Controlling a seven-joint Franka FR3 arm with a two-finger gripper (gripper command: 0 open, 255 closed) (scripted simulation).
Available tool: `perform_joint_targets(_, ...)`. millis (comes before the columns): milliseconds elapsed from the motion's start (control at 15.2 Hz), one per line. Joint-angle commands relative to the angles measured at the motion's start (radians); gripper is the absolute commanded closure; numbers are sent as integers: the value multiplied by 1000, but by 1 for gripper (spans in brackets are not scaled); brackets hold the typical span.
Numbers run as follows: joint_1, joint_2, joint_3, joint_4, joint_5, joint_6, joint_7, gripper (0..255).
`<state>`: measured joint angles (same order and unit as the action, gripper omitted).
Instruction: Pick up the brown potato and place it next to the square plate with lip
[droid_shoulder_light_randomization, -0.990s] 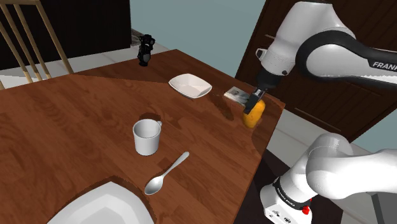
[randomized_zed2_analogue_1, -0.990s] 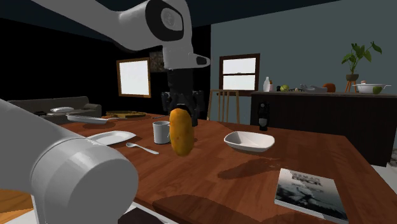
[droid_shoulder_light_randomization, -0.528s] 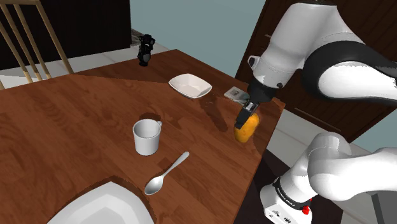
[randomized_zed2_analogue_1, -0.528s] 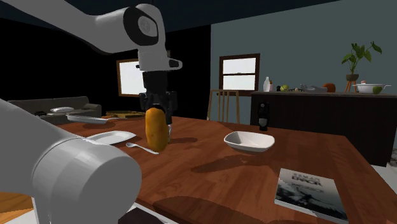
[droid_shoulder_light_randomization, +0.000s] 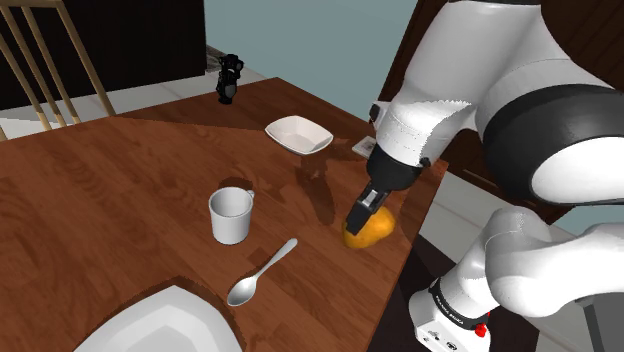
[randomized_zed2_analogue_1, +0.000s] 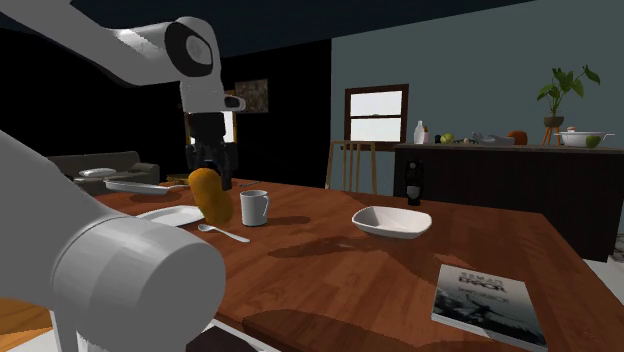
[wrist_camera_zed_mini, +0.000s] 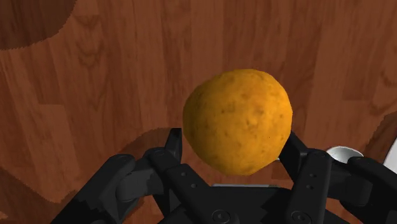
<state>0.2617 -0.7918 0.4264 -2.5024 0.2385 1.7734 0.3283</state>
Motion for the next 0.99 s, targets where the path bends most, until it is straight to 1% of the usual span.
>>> perform_joint_targets(0,9,30,48,33,22,4,51,255)
perform_joint_targets(264,10,112,149,115,51,18,151,255)
perform_joint_targets(462,0,182,228,188,58,30,228,255)
perform_joint_targets(726,-30,292,344,297,43,44,339,255)
perform_joint_targets(792,-45,337,391,341,29,49,384,255)
perform_joint_targets(924,-45,340,399,318,31,76,385,255)
